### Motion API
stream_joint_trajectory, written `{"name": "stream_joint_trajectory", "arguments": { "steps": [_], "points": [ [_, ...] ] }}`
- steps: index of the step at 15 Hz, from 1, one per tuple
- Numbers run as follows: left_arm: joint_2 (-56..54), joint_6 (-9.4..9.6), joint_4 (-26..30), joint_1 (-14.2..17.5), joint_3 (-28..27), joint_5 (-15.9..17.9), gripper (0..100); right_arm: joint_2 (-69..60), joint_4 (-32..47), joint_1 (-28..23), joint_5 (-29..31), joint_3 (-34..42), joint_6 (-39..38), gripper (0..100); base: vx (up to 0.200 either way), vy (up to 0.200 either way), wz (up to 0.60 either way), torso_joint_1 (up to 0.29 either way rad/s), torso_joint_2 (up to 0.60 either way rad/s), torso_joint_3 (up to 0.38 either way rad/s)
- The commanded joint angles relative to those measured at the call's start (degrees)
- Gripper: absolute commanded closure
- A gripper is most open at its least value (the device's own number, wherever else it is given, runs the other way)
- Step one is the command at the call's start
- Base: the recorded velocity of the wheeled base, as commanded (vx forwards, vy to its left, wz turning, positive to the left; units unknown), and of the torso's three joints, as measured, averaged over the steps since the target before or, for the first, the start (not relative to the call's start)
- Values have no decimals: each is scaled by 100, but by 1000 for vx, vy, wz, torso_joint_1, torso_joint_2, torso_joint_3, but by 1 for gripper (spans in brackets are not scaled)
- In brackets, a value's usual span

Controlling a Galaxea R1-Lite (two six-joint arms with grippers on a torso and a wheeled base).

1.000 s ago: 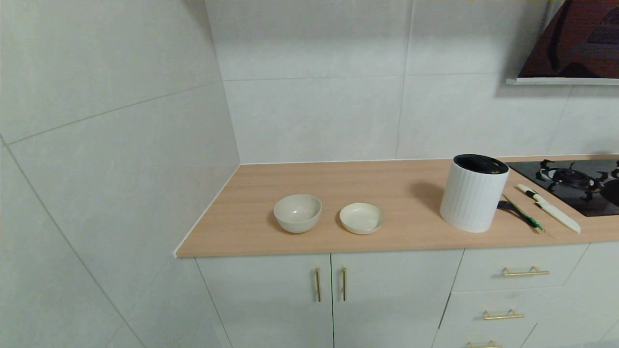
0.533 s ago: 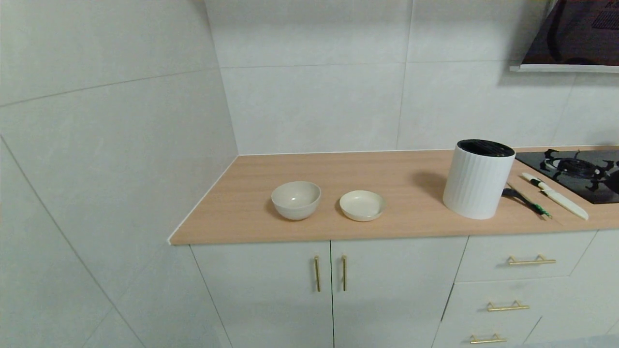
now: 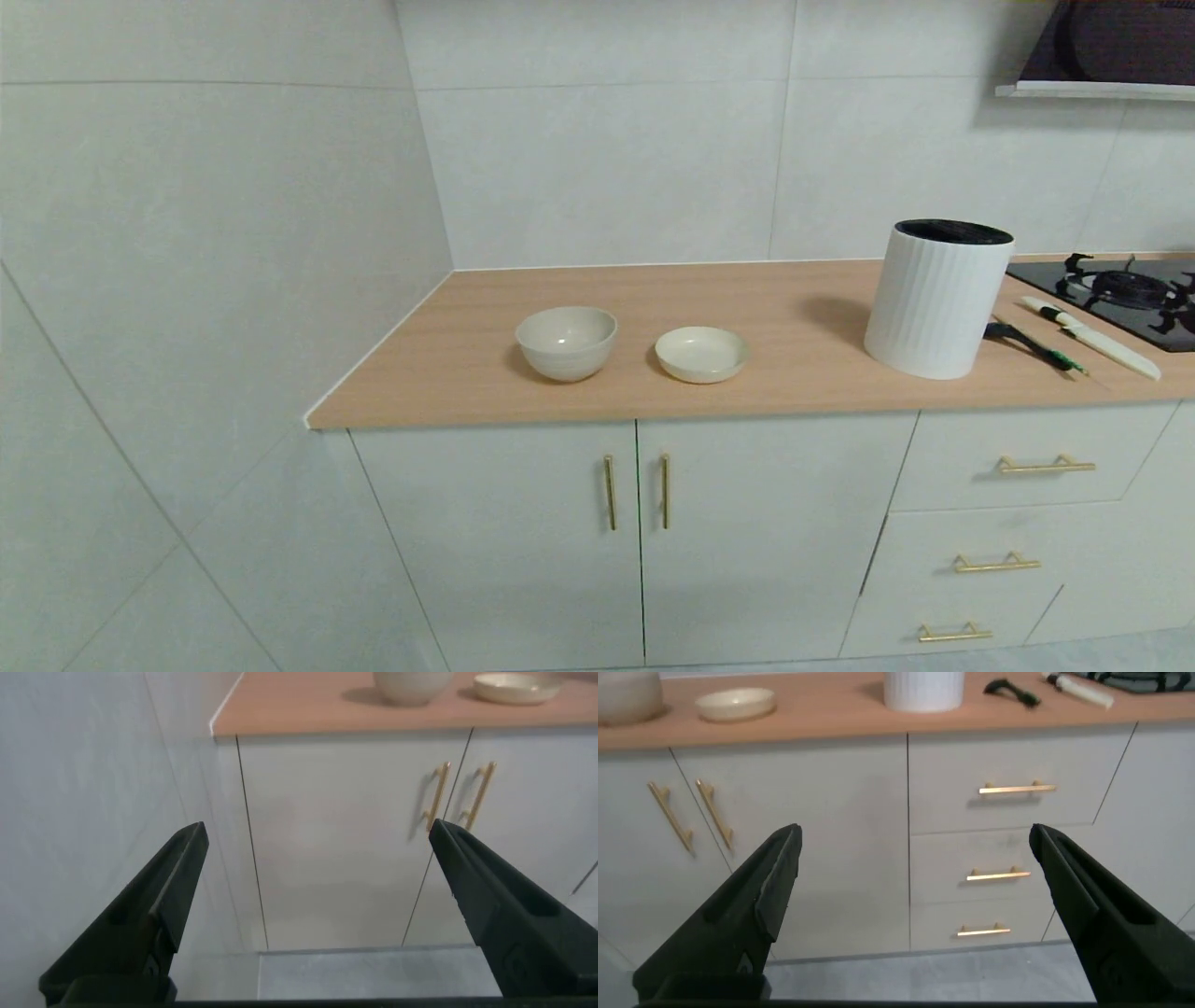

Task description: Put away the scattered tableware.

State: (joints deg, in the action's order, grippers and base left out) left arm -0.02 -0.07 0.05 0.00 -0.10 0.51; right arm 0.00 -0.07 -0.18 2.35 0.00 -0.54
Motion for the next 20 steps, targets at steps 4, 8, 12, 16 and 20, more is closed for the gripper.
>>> {"name": "stream_joint_trajectory", "arguments": {
  "steps": [4, 8, 12, 16, 20],
  "points": [
    [2, -1, -5, 0, 1, 2, 0, 0, -1, 1, 2, 0, 1, 0, 0, 0, 0, -207, 502, 293],
    [2, -1, -5, 0, 1, 2, 0, 9, -1, 1, 2, 0, 1, 0, 0, 0, 0, -191, 478, 287],
    [2, -1, -5, 0, 1, 2, 0, 0, -1, 1, 2, 0, 1, 0, 0, 0, 0, -167, 463, 294],
    [2, -1, 4, 0, 1, 2, 0, 0, -1, 1, 2, 0, 1, 0, 0, 0, 0, -138, 449, 316],
    [2, -1, -5, 0, 1, 2, 0, 0, -1, 1, 2, 0, 1, 0, 0, 0, 0, -77, 354, 262]
  ]
}}
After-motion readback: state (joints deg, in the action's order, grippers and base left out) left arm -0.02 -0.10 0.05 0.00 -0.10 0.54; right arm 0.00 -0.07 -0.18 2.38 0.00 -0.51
